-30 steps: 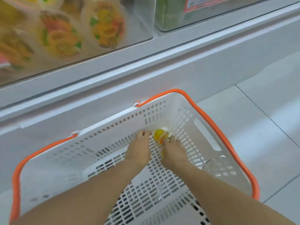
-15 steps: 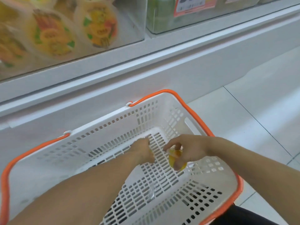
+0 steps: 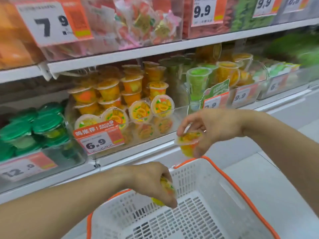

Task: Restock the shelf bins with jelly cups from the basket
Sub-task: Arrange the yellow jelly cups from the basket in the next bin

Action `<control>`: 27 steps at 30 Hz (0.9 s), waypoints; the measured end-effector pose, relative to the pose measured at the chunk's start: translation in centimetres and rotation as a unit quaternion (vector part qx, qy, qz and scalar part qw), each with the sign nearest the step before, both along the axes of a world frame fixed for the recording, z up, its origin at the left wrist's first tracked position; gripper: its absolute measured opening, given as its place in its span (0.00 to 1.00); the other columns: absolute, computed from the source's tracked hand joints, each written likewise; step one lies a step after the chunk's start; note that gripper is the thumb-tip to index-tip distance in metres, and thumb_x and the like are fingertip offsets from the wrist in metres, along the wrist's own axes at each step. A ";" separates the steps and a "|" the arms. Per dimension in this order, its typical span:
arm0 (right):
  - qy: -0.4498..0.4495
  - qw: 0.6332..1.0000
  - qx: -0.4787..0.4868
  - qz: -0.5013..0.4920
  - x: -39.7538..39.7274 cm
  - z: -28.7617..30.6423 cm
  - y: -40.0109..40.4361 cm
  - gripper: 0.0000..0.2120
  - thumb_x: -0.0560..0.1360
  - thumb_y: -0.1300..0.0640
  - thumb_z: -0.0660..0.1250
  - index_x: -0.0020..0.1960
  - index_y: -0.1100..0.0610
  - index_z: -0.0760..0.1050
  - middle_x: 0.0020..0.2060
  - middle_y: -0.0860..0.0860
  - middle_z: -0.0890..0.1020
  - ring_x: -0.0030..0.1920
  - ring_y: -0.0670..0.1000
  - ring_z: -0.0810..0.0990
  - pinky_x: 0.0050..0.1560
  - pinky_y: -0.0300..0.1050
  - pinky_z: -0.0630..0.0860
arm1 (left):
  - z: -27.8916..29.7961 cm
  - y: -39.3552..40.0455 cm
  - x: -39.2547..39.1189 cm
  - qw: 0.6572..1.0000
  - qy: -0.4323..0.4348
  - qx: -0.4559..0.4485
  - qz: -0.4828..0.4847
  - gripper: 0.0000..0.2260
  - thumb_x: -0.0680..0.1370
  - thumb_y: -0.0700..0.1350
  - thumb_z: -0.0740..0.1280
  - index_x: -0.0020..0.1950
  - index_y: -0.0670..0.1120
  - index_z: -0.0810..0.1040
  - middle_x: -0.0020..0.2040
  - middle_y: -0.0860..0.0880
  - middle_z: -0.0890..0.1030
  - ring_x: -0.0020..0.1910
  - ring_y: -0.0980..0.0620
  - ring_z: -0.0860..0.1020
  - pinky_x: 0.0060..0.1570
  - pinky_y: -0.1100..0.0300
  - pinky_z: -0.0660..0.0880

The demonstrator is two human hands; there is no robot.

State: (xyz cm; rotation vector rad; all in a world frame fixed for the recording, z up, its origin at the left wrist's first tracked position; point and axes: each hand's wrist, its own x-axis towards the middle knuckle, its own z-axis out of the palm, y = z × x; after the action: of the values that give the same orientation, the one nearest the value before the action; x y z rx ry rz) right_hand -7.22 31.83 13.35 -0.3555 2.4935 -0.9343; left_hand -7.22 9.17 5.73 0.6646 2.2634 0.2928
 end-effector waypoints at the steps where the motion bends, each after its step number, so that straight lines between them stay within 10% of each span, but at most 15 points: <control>1: 0.031 0.999 -0.035 -0.007 -0.3 1.5 -0.4 0.25 0.60 0.58 0.84 0.54 0.46 0.81 0.49 0.51 0.86 0.47 0.50 0.84 0.52 0.43 0.78 | 1.4 -0.5 0.5 0.999 0.024 0.026 0.015 0.27 0.67 0.64 0.77 0.62 0.55 0.76 0.55 0.59 0.78 0.52 0.58 0.79 0.55 0.55 0.79; 8: 0.231 0.909 -0.268 -0.221 -5.8 3.1 -4.6 0.25 0.67 0.56 0.80 0.61 0.55 0.77 0.54 0.55 0.83 0.53 0.53 0.84 0.51 0.44 0.82 | 3.4 -1.8 2.6 0.949 0.107 0.221 0.199 0.29 0.59 0.64 0.79 0.57 0.57 0.78 0.51 0.58 0.82 0.48 0.60 0.81 0.50 0.54 0.80; 16: 0.336 0.848 -0.193 -0.362 -12.3 0.5 -7.2 0.29 0.62 0.52 0.83 0.59 0.54 0.76 0.53 0.51 0.82 0.55 0.53 0.81 0.58 0.51 0.78 | 3.3 -1.4 0.8 0.913 0.188 0.258 0.253 0.31 0.60 0.65 0.78 0.59 0.59 0.75 0.55 0.63 0.76 0.51 0.67 0.75 0.49 0.70 0.73; 27: 0.370 0.862 -0.137 -0.318 -13.8 -0.7 -8.0 0.25 0.70 0.46 0.77 0.62 0.54 0.76 0.55 0.52 0.83 0.59 0.56 0.78 0.59 0.54 0.76 | 3.2 -1.5 0.1 0.907 0.206 0.255 0.263 0.28 0.63 0.65 0.77 0.59 0.60 0.72 0.57 0.61 0.75 0.52 0.64 0.74 0.46 0.72 0.71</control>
State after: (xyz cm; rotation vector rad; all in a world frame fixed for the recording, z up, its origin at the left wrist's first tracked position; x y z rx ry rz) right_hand -21.03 23.86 12.62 0.0784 3.2741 -1.6787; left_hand -7.16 7.67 8.89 0.3686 2.7768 1.1307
